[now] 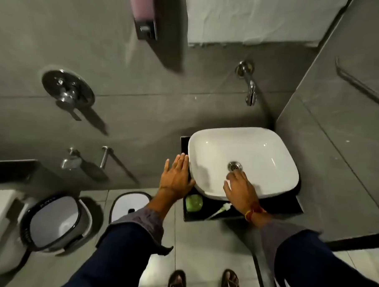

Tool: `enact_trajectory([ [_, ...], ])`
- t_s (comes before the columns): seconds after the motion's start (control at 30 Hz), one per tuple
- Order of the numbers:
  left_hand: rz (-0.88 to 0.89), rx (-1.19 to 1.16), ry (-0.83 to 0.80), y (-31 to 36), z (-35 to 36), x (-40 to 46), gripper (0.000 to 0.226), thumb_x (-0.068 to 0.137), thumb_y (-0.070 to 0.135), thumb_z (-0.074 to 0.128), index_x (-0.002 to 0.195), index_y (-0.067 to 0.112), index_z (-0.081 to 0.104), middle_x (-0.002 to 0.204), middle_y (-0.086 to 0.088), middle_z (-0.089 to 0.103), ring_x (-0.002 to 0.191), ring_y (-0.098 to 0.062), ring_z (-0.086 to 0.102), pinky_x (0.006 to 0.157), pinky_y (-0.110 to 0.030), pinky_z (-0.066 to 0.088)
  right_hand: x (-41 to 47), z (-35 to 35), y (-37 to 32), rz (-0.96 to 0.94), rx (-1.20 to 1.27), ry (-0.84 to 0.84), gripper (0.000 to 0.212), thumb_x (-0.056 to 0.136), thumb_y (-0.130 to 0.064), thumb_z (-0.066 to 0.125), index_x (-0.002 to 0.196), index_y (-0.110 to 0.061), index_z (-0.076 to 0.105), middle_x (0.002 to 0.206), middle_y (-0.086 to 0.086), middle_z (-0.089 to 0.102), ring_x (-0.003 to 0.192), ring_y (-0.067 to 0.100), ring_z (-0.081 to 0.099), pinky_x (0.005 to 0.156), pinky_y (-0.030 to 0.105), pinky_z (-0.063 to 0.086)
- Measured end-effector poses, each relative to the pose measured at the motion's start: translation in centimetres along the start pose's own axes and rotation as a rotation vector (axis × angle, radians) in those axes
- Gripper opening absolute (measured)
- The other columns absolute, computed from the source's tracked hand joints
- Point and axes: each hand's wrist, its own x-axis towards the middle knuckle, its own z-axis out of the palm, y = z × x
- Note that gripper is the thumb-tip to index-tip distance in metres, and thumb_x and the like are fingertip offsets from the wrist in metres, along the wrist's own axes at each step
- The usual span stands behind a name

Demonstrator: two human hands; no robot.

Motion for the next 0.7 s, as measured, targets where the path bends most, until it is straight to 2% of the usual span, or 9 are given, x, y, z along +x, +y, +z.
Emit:
enact_trajectory([
  [0.07,-0.023,-0.027,-0.100,-0.1,2.5,-1.5,0.083,0.095,0.046,0.048,0.155,0.008,0.005,0.164,-0.010,0.005,0.150,-0.024,0.002,0.120,-0.052,0.002,-1.1,2.5,2.3,0.151,0.091,0.033,0.013,0.080,-0.010,0.069,0.074,-0.001,0.062,0.082,0.020,0.064,0.080,0.039,0.063,0.068,0.041,0.054],
  [0.17,-0.038,-0.040,-0.151,-0.9,6.5,-4.1,0.084,0.093,0.034,0.053,0.155,0.007,0.004,0.164,-0.011,0.006,0.150,-0.026,0.003,0.120,-0.051,0.003,-2.6,5.9,6.0,0.549,0.171,-0.149,0.029,0.084,-0.027,0.069,0.086,0.002,0.067,0.097,0.024,0.069,0.094,0.042,0.064,0.077,0.039,0.052],
  [0.2,-0.039,-0.062,-0.167,-0.9,7.4,-4.7,0.085,0.091,0.031,0.055,0.155,0.007,0.005,0.164,-0.011,0.007,0.150,-0.026,0.004,0.120,-0.051,0.005,-2.4,7.2,7.3,0.667,0.236,-0.184,0.035,0.080,-0.034,0.073,0.087,0.000,0.068,0.099,0.024,0.069,0.091,0.041,0.066,0.078,0.039,0.056],
  [0.27,-0.041,-0.110,-0.166,-0.8,8.8,-5.7,0.087,0.088,0.028,0.057,0.155,0.008,0.007,0.164,-0.011,0.009,0.150,-0.026,0.006,0.121,-0.053,0.009,-1.8,9.6,10.0,0.830,0.417,-0.131,0.041,0.067,-0.043,0.081,0.078,-0.007,0.066,0.094,0.023,0.071,0.076,0.036,0.070,0.072,0.048,0.062],
  [0.37,-0.051,-0.147,-0.196,-0.5,10.5,-6.7,0.090,0.087,0.029,0.059,0.156,0.011,0.004,0.165,-0.008,0.007,0.150,-0.024,0.004,0.120,-0.054,0.012,-1.0,11.8,10.9,0.907,0.581,-0.021,0.047,0.055,-0.052,0.083,0.070,-0.014,0.059,0.087,0.019,0.072,0.065,0.033,0.073,0.067,0.050,0.063],
  [0.53,-0.050,-0.168,-0.172,0.1,11.6,-7.4,0.091,0.090,0.034,0.058,0.155,0.011,-0.002,0.165,-0.008,0.005,0.150,-0.024,0.003,0.121,-0.052,0.012,0.7,14.1,11.3,0.988,0.639,0.061,0.069,0.048,-0.064,0.075,0.087,-0.009,0.063,0.090,0.015,0.073,0.072,0.036,0.073,0.073,0.049,0.062],
  [0.63,-0.056,-0.160,-0.170,0.4,11.8,-7.4,0.091,0.091,0.035,0.055,0.155,0.011,-0.005,0.165,-0.008,0.002,0.150,-0.023,0.000,0.121,-0.051,0.010,0.7,12.0,8.2,1.018,0.671,0.109,0.050,0.064,-0.045,0.080,0.089,-0.005,0.064,0.081,0.011,0.070,0.070,0.034,0.074,0.071,0.041,0.061],
  [0.7,-0.063,-0.146,-0.176,0.4,11.9,-7.6,0.091,0.092,0.036,0.054,0.155,0.012,-0.007,0.165,-0.008,-0.001,0.150,-0.022,-0.003,0.122,-0.050,0.009,0.4,11.7,7.7,1.054,0.726,0.135,0.039,0.068,-0.034,0.080,0.084,-0.002,0.064,0.070,0.008,0.069,0.065,0.030,0.073,0.067,0.037,0.060],
])
